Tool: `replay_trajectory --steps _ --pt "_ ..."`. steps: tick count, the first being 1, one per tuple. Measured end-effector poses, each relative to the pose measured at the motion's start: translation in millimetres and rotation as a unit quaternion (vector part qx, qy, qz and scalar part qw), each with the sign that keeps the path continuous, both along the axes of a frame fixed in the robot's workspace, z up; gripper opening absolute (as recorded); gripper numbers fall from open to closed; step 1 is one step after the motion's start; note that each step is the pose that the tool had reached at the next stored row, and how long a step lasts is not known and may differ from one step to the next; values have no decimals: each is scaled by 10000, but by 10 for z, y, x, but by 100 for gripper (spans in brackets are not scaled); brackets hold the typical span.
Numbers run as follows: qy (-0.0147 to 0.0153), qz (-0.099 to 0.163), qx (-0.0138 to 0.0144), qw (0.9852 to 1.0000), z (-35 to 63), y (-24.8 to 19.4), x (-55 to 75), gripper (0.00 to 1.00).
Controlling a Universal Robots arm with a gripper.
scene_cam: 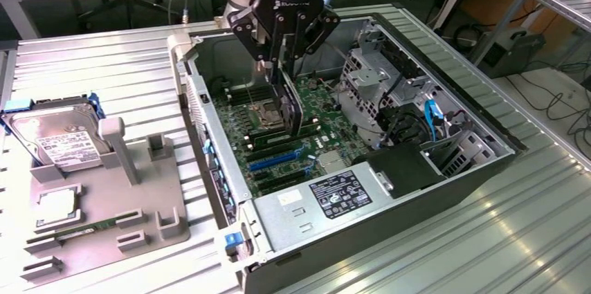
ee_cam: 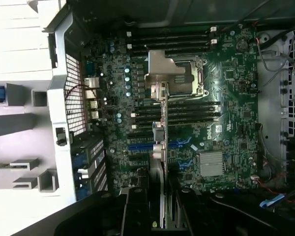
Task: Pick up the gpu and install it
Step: 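Pick up the gpu and move the gpu toward the slot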
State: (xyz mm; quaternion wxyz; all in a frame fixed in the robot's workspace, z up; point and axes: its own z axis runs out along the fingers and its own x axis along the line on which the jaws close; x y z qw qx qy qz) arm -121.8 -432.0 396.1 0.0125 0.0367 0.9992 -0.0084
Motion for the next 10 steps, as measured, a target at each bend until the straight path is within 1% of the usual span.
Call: replay_trajectory --steps 10 --pt "0 0 -3 10000 -43 11 79 26"
